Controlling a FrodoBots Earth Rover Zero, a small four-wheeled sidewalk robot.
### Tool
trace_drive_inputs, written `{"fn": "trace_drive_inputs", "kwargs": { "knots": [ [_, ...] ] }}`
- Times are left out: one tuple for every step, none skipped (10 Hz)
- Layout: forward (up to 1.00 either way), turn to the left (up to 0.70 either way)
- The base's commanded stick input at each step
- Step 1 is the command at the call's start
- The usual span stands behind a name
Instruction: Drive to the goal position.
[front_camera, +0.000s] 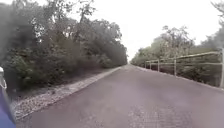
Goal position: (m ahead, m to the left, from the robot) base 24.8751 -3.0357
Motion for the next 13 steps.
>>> {"fn": "trace_drive_inputs", "kwargs": {
  "knots": [
    [0.7, 0.0],
    [0.7, 0.0],
    [0.7, 0.0],
    [0.7, 0.0],
    [0.7, 0.0],
    [0.7, 0.0],
    [0.7, 0.0],
    [0.7, 0.0],
    [0.7, 0.0],
    [0.7, 0.0],
    [0.7, 0.0],
    [0.7, 0.0],
    [0.7, 0.0]
  ]
}}
